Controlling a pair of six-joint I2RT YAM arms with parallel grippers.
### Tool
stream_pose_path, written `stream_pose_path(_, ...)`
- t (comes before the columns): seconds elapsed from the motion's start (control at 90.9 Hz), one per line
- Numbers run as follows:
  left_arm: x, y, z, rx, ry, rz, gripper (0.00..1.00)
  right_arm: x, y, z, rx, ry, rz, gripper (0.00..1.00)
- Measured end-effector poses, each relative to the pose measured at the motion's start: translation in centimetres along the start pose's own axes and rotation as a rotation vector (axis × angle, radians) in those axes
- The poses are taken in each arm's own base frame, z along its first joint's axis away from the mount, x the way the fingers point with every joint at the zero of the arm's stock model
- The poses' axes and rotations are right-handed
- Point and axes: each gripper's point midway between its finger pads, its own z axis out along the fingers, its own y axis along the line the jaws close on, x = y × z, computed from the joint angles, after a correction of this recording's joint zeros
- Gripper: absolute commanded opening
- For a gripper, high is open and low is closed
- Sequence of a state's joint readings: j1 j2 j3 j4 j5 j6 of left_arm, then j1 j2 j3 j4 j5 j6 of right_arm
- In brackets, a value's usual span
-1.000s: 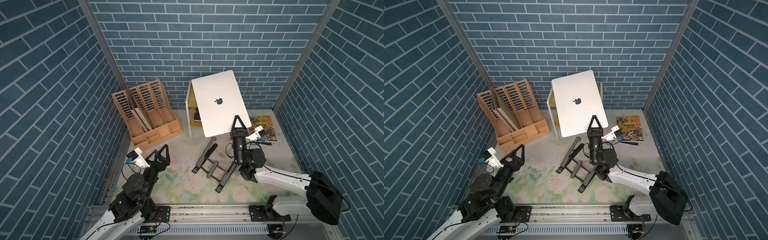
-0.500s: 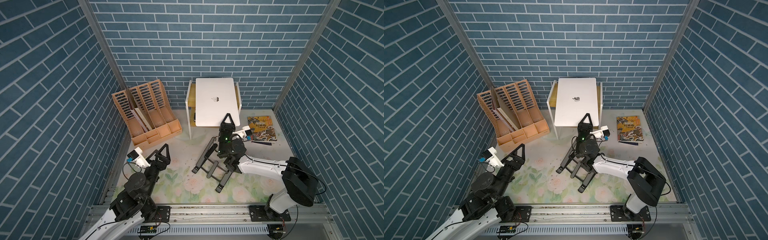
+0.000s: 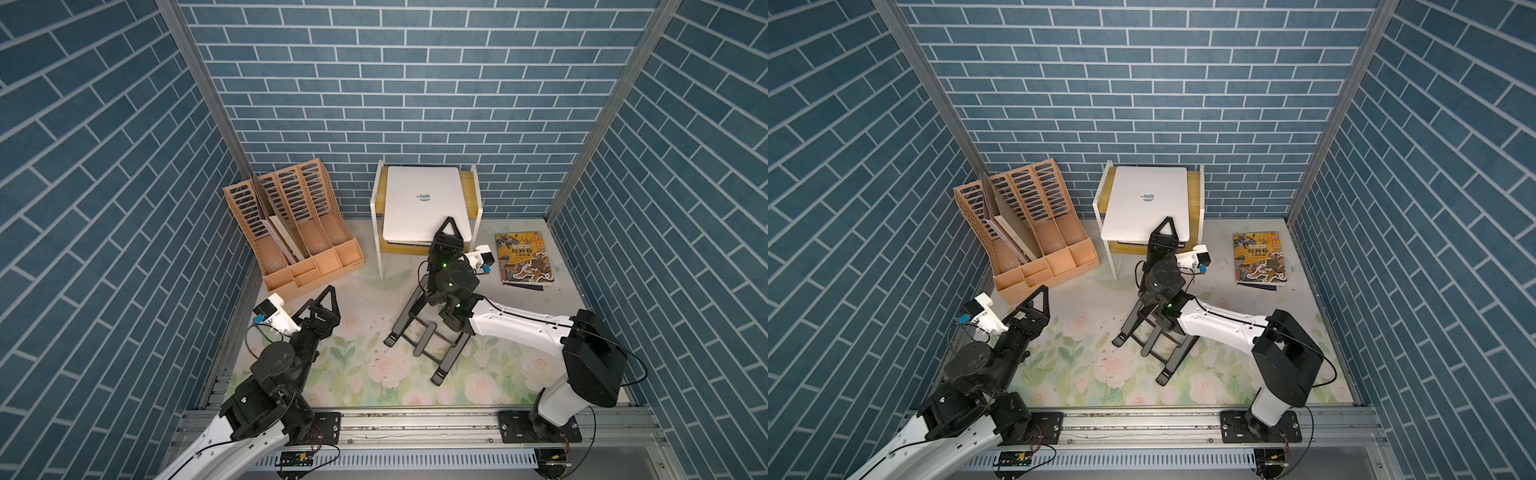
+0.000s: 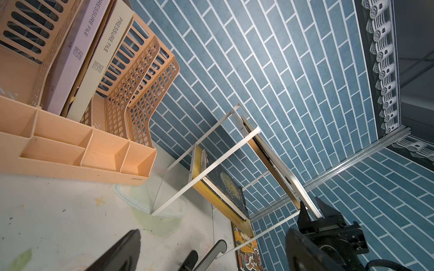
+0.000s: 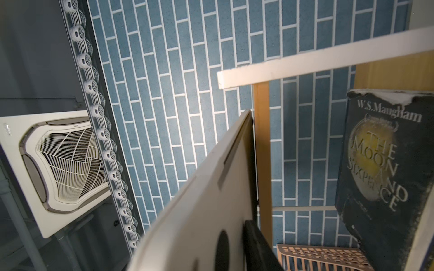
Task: Close the laptop lid and set it aside
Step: Place the laptop on the shelf.
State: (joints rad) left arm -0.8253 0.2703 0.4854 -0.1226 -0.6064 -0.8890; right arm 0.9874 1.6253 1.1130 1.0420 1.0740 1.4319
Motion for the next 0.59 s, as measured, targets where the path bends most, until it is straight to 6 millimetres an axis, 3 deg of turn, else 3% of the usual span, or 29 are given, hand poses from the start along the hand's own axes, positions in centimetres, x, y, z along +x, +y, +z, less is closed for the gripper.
stream_pose_path(0.341,0.0,0.3,0.0,-0.015,-0.003,0.003,0.99,0.6,-0.7,0.4,0.047,-0.008,0.016,0.53)
stream_pose_path(0.594,0.1,0.5,0.0,-0.023,-0.001,0.008,0.99,1.3,-0.4,0.6,0.061,0.004,0.042,0.7)
